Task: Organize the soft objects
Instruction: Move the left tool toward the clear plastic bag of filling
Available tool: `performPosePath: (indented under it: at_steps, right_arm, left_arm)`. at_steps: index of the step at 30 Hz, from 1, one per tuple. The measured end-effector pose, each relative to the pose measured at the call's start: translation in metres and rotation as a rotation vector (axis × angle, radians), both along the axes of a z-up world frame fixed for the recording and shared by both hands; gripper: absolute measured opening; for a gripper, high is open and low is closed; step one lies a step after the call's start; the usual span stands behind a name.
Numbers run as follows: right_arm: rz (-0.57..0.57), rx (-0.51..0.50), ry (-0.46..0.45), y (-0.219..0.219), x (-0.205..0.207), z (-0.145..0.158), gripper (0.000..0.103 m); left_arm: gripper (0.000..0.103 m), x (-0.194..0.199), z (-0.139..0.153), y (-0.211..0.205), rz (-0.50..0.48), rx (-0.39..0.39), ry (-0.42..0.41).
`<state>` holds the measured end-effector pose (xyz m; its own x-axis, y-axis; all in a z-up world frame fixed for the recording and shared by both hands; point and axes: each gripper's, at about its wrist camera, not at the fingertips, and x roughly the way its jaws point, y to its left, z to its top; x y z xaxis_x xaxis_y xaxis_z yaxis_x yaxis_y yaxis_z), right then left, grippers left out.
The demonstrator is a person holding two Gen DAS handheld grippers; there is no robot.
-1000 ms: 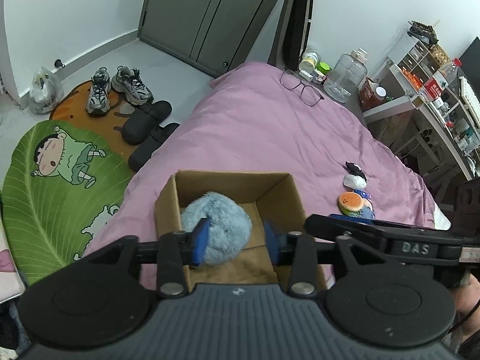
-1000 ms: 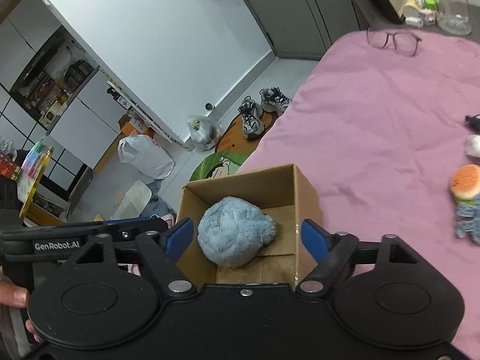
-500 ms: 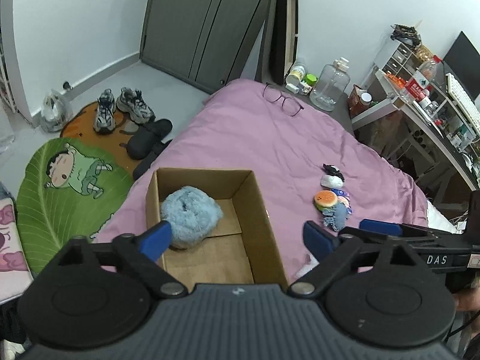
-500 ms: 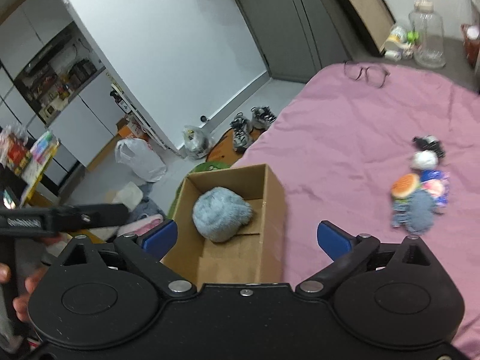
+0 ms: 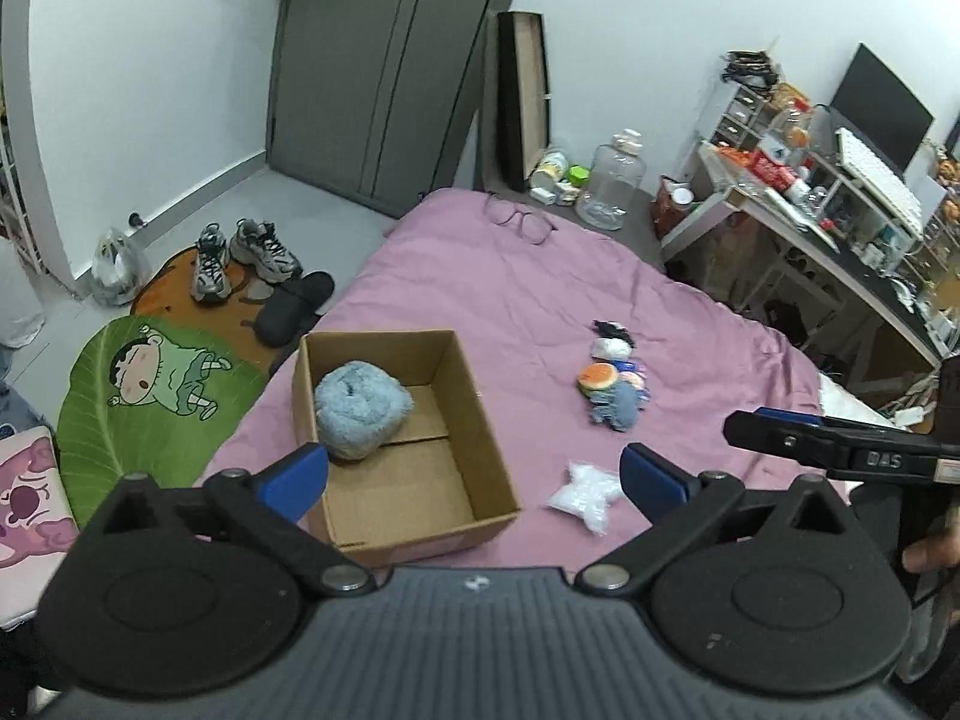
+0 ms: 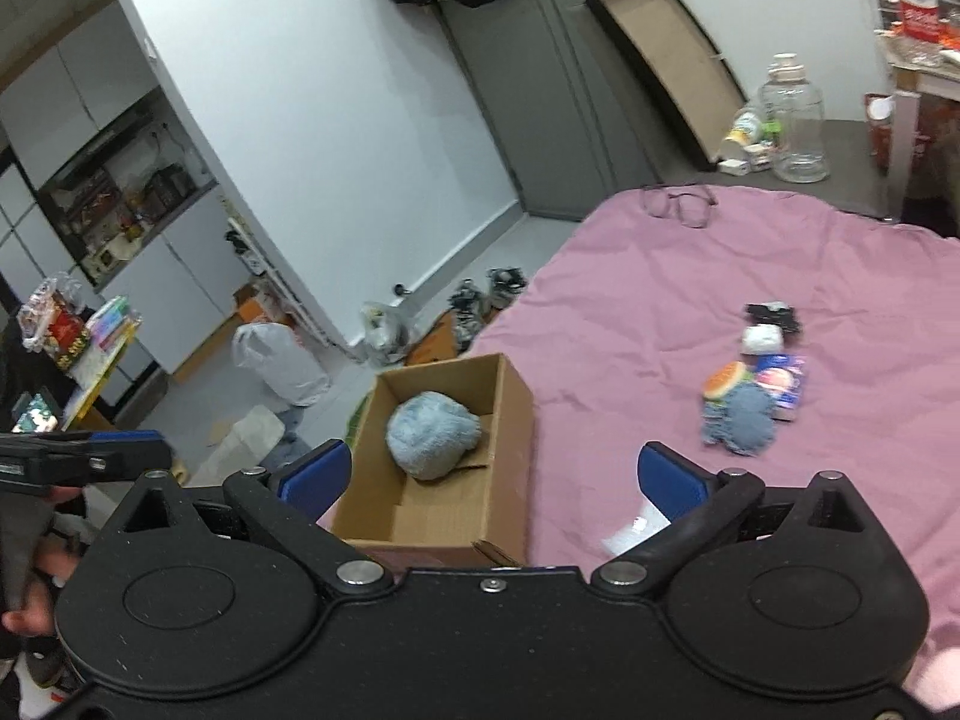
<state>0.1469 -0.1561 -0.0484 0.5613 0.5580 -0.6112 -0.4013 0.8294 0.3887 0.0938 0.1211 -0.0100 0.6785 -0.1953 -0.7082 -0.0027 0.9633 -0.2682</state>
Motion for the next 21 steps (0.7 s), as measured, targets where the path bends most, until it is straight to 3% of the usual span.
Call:
performPosePath:
  at_steps: [6, 8, 21]
  right_arm:
    - [-0.081, -0.040, 0.005, -0.016, -0.023, 0.001, 0.103]
    - [-0.098, -0.012, -0.007, -0.026, -0.031, 0.000, 0.103]
    - [-0.226, -0.028, -0.015, -0.067, -0.045, -0.006, 0.103]
  left_arm:
    - [0.103, -0.014, 0.015, -0.018, -0.041, -0.002, -0.031]
    - [0.103, -0.018, 0.019, -0.028, -0.067, 0.083, -0.072]
    - [0.103, 0.005, -0.003, -0.070, -0.213, 0.074, 0.003]
